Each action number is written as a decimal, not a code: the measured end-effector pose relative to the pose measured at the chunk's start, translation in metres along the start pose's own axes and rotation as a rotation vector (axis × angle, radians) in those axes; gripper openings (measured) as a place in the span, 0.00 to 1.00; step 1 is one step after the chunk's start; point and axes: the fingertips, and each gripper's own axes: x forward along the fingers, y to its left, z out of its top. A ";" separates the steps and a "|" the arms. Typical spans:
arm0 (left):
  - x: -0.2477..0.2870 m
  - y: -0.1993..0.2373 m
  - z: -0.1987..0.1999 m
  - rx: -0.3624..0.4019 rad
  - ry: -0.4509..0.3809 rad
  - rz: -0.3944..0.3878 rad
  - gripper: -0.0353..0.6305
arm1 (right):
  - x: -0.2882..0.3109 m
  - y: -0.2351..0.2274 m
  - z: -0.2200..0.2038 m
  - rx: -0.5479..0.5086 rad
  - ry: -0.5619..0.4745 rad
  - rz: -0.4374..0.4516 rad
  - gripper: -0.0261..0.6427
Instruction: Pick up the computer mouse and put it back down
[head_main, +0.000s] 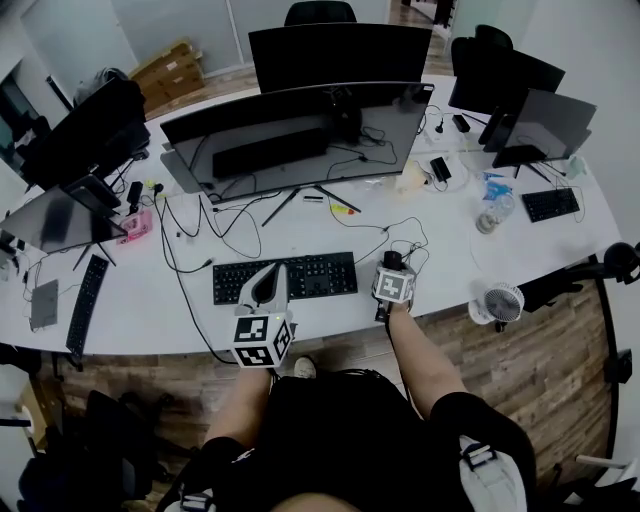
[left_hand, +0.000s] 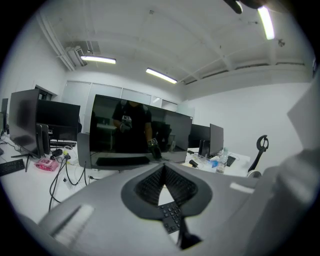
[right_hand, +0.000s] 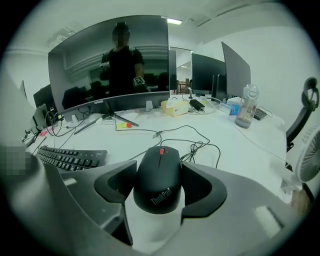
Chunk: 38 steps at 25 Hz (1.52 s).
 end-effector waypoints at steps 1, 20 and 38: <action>0.001 -0.001 0.001 -0.007 -0.005 -0.003 0.13 | -0.004 -0.001 0.005 -0.004 -0.020 0.006 0.44; 0.026 -0.023 0.016 -0.044 -0.054 -0.095 0.13 | -0.224 0.019 0.196 -0.135 -0.702 0.102 0.44; 0.024 -0.038 0.021 0.045 -0.070 -0.108 0.13 | -0.248 -0.003 0.211 -0.104 -0.757 0.092 0.44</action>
